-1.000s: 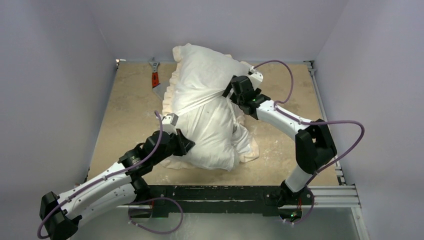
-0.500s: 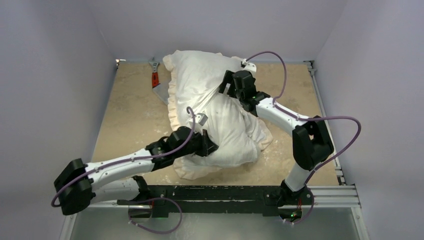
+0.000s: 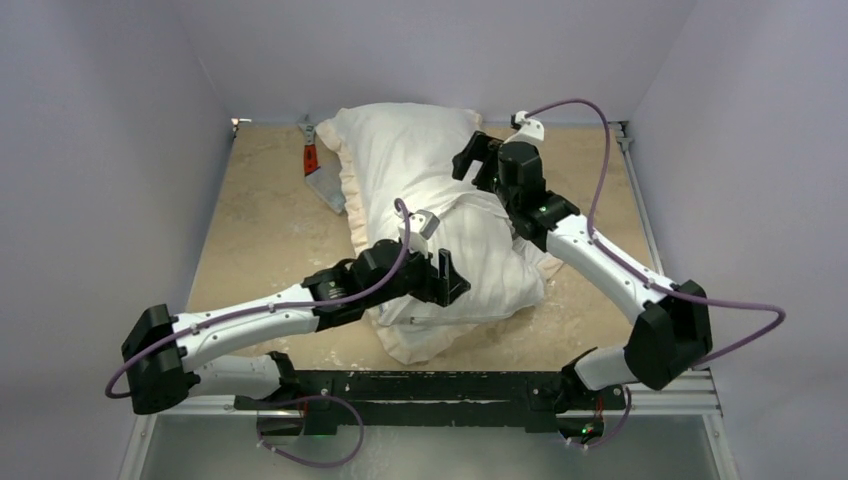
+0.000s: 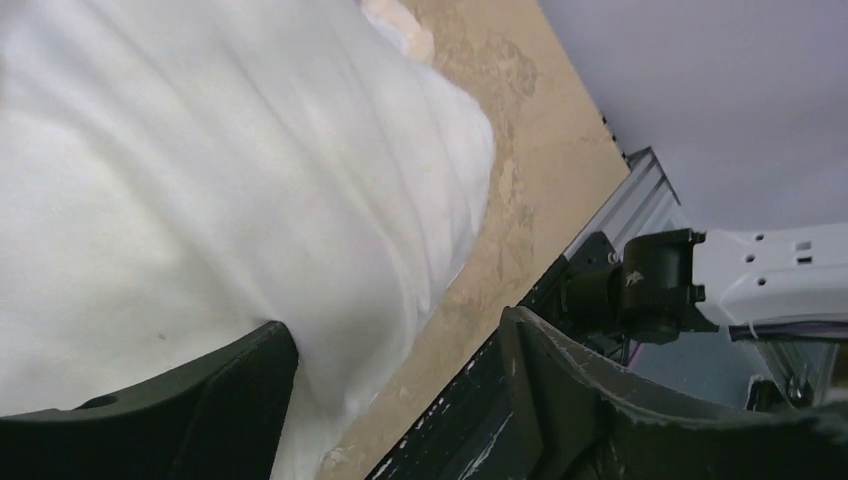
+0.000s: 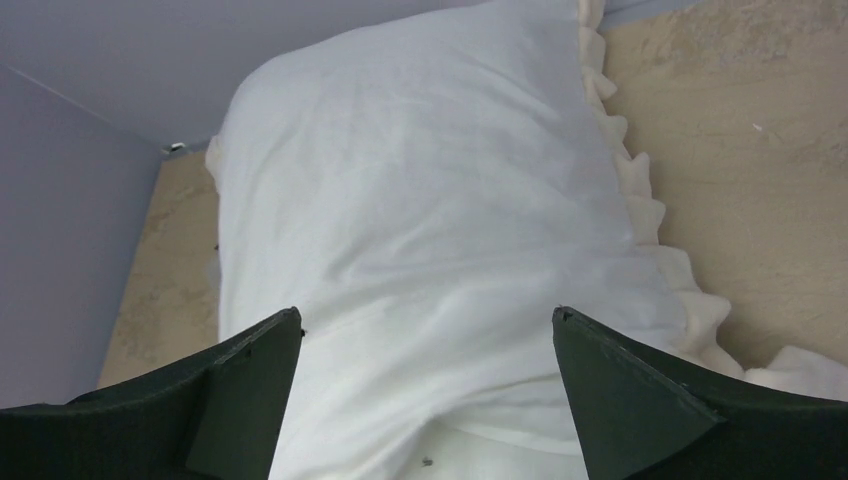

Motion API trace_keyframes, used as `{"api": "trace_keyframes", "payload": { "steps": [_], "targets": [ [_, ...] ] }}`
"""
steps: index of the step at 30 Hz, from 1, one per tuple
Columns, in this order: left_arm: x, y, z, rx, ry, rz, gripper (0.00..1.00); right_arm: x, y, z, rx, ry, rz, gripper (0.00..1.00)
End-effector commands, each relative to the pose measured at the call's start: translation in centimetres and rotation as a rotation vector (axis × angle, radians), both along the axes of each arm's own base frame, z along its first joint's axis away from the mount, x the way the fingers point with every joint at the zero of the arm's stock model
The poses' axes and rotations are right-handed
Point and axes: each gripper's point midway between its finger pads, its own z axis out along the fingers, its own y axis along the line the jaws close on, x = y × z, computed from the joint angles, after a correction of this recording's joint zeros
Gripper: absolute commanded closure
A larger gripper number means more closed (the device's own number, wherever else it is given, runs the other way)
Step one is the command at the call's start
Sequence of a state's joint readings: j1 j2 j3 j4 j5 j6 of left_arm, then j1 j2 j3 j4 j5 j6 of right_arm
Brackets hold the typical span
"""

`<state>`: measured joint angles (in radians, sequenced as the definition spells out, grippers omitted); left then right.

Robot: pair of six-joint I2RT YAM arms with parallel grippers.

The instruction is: Remove the pillowcase from the pillow

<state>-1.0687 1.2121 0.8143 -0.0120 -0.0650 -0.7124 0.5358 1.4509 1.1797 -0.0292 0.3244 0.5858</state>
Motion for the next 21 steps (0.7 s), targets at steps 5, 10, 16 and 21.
{"api": "trace_keyframes", "payload": {
  "steps": [5, 10, 16, 21],
  "targets": [
    [2.0, 1.0, 5.8, -0.036, -0.145, 0.047, 0.25, -3.4, -0.9, 1.8, 0.044, -0.03, -0.016, 0.01],
    [4.2, 3.1, 3.9, 0.024, -0.11, 0.168, 0.25, -5.7, 0.4, 0.2, 0.025, 0.041, -0.03, 0.01],
    [7.6, 7.9, 2.3, -0.028, -0.038, 0.321, 0.25, -9.8, 3.9, -3.8, 0.037, 0.187, -0.006, 0.01],
    [8.7, 13.3, 3.4, 0.01, -0.093, 0.522, 0.23, -11.8, 5.4, -4.5, 0.051, 0.21, 0.059, 0.01]
  ]
}}
